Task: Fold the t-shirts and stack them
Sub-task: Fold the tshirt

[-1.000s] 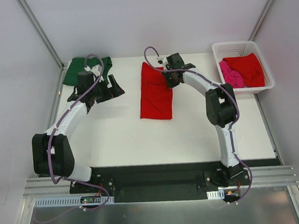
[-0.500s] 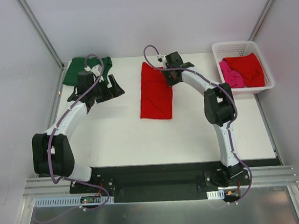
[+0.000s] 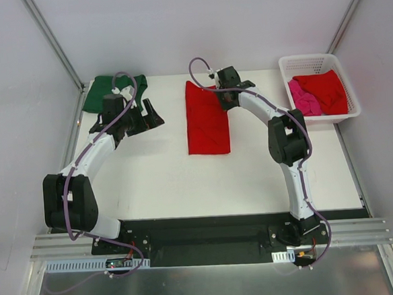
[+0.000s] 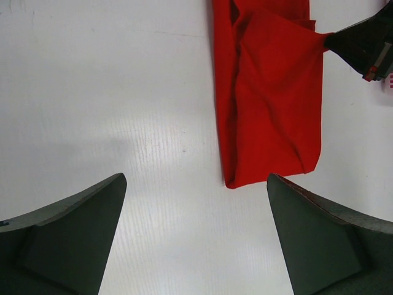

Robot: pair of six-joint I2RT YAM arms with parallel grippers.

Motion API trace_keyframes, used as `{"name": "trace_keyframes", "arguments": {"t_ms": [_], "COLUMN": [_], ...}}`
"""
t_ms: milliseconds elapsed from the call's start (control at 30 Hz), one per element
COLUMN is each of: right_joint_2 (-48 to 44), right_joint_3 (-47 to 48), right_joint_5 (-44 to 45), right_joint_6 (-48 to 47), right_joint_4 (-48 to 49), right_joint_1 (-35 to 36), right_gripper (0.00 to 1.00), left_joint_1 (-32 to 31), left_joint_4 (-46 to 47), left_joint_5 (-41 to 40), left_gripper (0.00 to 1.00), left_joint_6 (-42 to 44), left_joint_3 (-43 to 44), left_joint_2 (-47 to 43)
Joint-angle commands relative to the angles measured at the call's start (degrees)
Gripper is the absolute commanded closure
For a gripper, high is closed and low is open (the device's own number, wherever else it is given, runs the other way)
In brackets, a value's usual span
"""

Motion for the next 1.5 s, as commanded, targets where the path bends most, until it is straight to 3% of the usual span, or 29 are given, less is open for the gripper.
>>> {"name": "trace_keyframes", "arguments": {"t_ms": [0, 267, 500, 567, 667, 800, 1200, 1467], "right_joint_2": [-0.1, 0.5, 0.6, 0.6, 0.7, 0.5, 1.8, 3.0], "right_joint_3": [2.9, 2.9, 3.2, 3.3, 3.1, 3.0, 3.8, 5.4], "right_joint_5": [1.3, -0.4, -0.8, -1.0, -1.0, -1.1, 0.6, 5.3], "right_joint_6": [-0.3, 0.6, 0.5, 0.5, 0.4, 0.4, -0.4, -2.9], "right_joint_4": [0.9, 0.8, 0.6, 0.5, 0.4, 0.4, 0.3, 1.3], "right_joint_1": [0.0, 0.0, -0.1, 0.0, -0.1, 0.0, 0.0, -0.1], "right_gripper": [0.99, 0.99, 0.99, 0.99, 0.99, 0.99, 0.99, 0.99], "left_joint_1": [-0.8, -13.7, -19.4, -19.7, -20.2, -20.3, -20.3, -20.3], "left_joint_4": [1.7, 4.3, 13.4, 18.6, 22.4, 23.8, 22.8, 20.6], "left_joint_5": [5.3, 4.3, 5.6, 7.8, 9.4, 9.7, 7.7, 5.9], "left_gripper": [0.02, 0.1, 0.12, 0.25, 0.63, 1.0, 1.0, 1.0], "left_joint_6": [-0.1, -2.1, -6.1, -7.2, -9.2, -9.8, -10.0, -10.1], "left_joint_3": [1.3, 1.0, -0.4, -1.6, -2.3, -0.9, 2.0, 1.7], "left_joint_2": [0.8, 5.4, 12.3, 13.8, 16.5, 20.3, 27.5, 26.6]}}
